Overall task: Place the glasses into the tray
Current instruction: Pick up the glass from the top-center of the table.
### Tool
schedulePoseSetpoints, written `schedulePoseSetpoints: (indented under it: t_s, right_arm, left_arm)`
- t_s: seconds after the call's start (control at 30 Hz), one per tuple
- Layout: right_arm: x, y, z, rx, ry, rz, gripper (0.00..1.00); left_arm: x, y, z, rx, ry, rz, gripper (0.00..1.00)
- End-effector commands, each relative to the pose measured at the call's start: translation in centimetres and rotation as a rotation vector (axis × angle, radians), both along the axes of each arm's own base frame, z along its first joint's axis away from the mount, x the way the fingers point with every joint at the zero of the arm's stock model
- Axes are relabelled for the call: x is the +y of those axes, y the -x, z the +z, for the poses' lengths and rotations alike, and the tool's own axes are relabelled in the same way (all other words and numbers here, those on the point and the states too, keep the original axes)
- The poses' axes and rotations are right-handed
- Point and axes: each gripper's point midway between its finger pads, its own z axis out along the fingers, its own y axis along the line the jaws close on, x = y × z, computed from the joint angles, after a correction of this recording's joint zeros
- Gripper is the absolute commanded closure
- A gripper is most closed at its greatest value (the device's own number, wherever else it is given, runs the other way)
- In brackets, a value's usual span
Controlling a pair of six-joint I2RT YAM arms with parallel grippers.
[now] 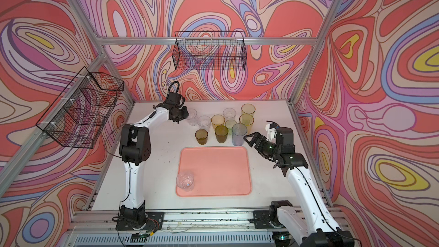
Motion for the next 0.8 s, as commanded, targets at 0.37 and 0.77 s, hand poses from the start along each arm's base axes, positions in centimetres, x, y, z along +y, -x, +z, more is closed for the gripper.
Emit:
schedulePoseSetpoints:
  t_s: [0.37,0.77]
  right_arm:
    - [0.0,0.0,-0.3,0.003,0.000,-0.006,0.03]
    - [0.2,0.2,0.2,-0.019,-0.024,-0.009,0.03]
  left_arm:
    - [0.5,1.3,0.8,0.005,-0.030,-0.012,1.00]
    - [1.6,6.1,5.5,-0.063,-0.019,0.007,1.00]
